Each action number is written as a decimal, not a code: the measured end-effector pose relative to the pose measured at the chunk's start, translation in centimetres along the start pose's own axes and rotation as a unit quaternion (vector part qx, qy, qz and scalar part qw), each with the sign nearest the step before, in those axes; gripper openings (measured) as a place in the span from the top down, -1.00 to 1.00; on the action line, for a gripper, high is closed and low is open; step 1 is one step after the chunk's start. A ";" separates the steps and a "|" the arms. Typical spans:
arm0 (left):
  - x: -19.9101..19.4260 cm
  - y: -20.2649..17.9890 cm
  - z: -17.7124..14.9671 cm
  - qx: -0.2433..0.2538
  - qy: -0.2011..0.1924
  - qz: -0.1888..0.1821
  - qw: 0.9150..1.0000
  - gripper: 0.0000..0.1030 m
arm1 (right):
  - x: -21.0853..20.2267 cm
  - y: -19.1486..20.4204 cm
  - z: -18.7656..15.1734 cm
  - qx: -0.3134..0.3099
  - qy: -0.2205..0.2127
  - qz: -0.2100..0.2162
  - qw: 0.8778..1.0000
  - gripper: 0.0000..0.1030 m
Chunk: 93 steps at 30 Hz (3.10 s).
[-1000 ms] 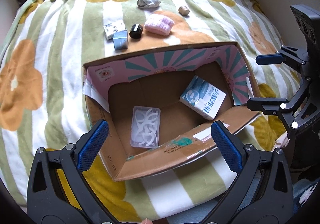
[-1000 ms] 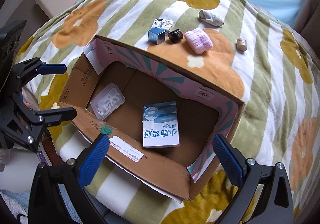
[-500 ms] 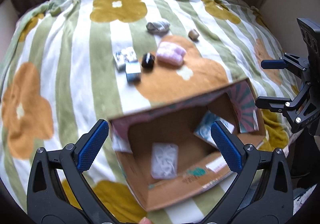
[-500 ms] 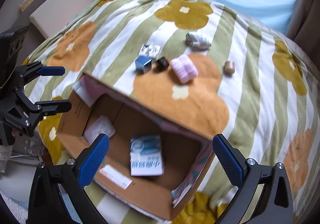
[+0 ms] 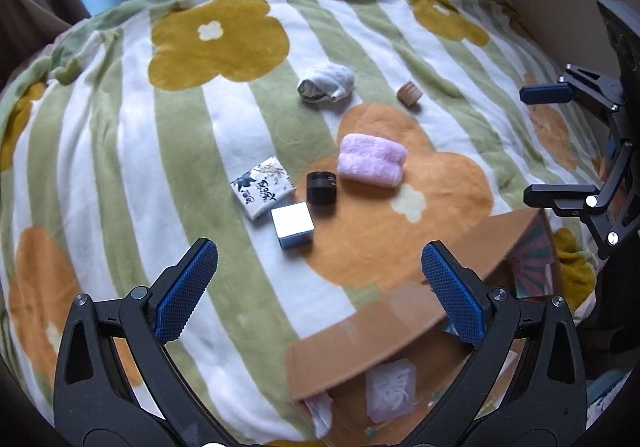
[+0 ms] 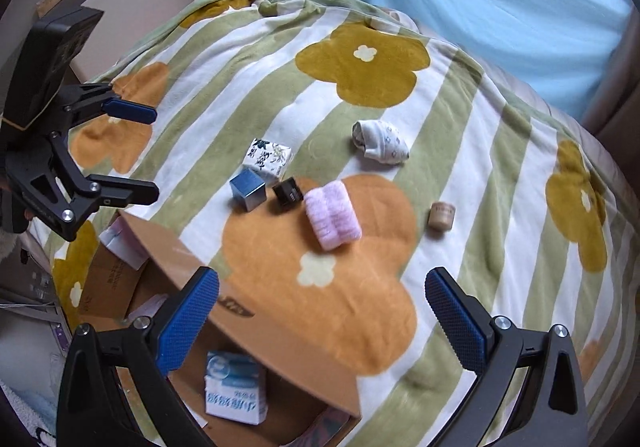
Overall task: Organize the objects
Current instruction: 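Withdraw both tools from the cardboard box toward the remaining items, then grasp the blue cube with left tool while right tool grasps the pink fuzzy pad, then carry the cube and pad into the cardboard box and release both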
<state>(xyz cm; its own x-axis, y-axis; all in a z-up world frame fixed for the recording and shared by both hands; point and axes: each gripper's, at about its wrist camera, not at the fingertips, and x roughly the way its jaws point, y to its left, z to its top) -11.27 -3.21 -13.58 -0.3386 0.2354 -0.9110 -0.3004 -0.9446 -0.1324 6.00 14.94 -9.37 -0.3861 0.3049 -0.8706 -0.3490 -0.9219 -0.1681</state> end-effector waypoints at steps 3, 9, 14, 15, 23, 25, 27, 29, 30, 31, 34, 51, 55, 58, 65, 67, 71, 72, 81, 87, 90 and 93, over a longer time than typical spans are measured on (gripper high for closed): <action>3.1 1.1 0.9 -0.004 0.027 -0.013 1.000 -0.97 | 2.1 -0.7 1.2 -0.007 0.007 0.003 1.000 -0.99; 8.6 2.8 1.3 -0.015 0.080 -0.036 0.996 -0.97 | 6.4 -1.4 2.8 -0.022 0.030 0.005 0.999 -0.99; 12.2 3.9 1.3 -0.030 0.123 -0.052 0.991 -0.96 | 9.7 -1.5 3.6 -0.038 0.050 0.006 0.998 -0.99; 12.9 4.1 1.2 -0.036 0.129 -0.058 0.989 -0.96 | 10.5 -1.5 3.7 -0.040 0.056 0.006 0.998 -0.99; 16.6 5.0 0.8 -0.067 0.171 -0.087 0.979 -0.72 | 14.8 -1.3 3.9 -0.058 0.089 0.003 0.994 -0.99; 17.1 4.9 0.7 -0.068 0.176 -0.091 0.978 -0.56 | 15.6 -1.1 4.0 -0.063 0.094 0.000 0.994 -0.99; 17.6 4.9 0.6 -0.069 0.180 -0.094 0.977 -0.54 | 16.1 -1.0 4.0 -0.068 0.098 -0.003 0.993 -0.99; 17.9 4.8 0.6 -0.070 0.181 -0.095 0.976 -0.53 | 16.5 -1.0 4.0 -0.071 0.100 -0.004 0.992 -0.99; 18.0 4.8 0.6 -0.070 0.180 -0.095 0.977 -0.45 | 16.7 -0.9 3.9 -0.073 0.100 -0.006 0.992 -0.99; 18.1 4.8 0.6 -0.069 0.179 -0.095 0.977 -0.30 | 16.9 -0.9 3.9 -0.076 0.101 -0.009 0.992 -0.99; 18.3 4.8 0.6 -0.068 0.179 -0.094 0.977 -0.11 | 17.4 -0.7 3.8 -0.080 0.104 -0.017 0.991 -0.99; 18.4 4.1 -0.6 -0.068 0.171 -0.092 0.979 0.31 | 18.5 0.0 1.9 -0.108 0.126 -0.041 0.985 -0.01; 18.1 3.7 -0.9 -0.067 0.168 -0.095 0.979 0.31 | 17.7 -0.3 1.6 -0.104 0.122 -0.035 0.986 0.12; 17.6 3.3 -1.0 -0.063 0.160 -0.100 0.980 0.31 | 16.9 -0.7 1.4 -0.101 0.116 -0.032 0.987 0.13; 15.6 3.2 -0.1 -0.053 0.132 -0.098 0.985 0.31 | 14.4 -1.5 0.9 -0.099 0.098 -0.036 0.990 0.15; 14.5 3.2 1.0 -0.053 0.125 -0.096 0.986 0.31 | 13.5 -1.6 0.8 -0.098 0.093 -0.037 0.990 0.15; 11.4 3.7 1.8 -0.053 0.105 -0.093 0.989 0.31 | 12.2 0.0 1.4 -0.103 0.080 -0.043 0.991 0.15; 10.3 4.0 2.1 -0.054 0.099 -0.092 0.989 0.31 | 11.7 0.2 2.0 -0.105 0.075 -0.044 0.991 0.15; 2.4 2.4 1.0 -0.053 0.053 -0.087 0.993 0.31 | 7.0 0.7 3.6 -0.138 0.041 -0.055 0.988 0.15; -0.7 -0.8 -0.1 -0.051 0.027 -0.083 0.995 0.31 | 3.1 1.5 2.4 -0.148 0.021 -0.053 0.987 0.15; -2.2 -2.7 -1.2 -0.041 0.015 -0.076 0.996 0.31 | 0.7 2.4 1.1 -0.155 0.009 -0.050 0.987 0.15; -3.4 -4.5 -2.5 -0.039 0.007 -0.073 0.997 0.31 | -1.3 3.1 -0.4 -0.161 0.005 -0.046 0.986 0.15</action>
<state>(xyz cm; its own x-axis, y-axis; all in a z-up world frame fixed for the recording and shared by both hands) -6.52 -0.33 -10.91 -0.2841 0.3695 -0.8848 -0.2762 -0.9152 -0.2935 5.76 11.53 -8.92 -0.3576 0.3894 -0.8488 -0.0918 -0.9192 -0.3830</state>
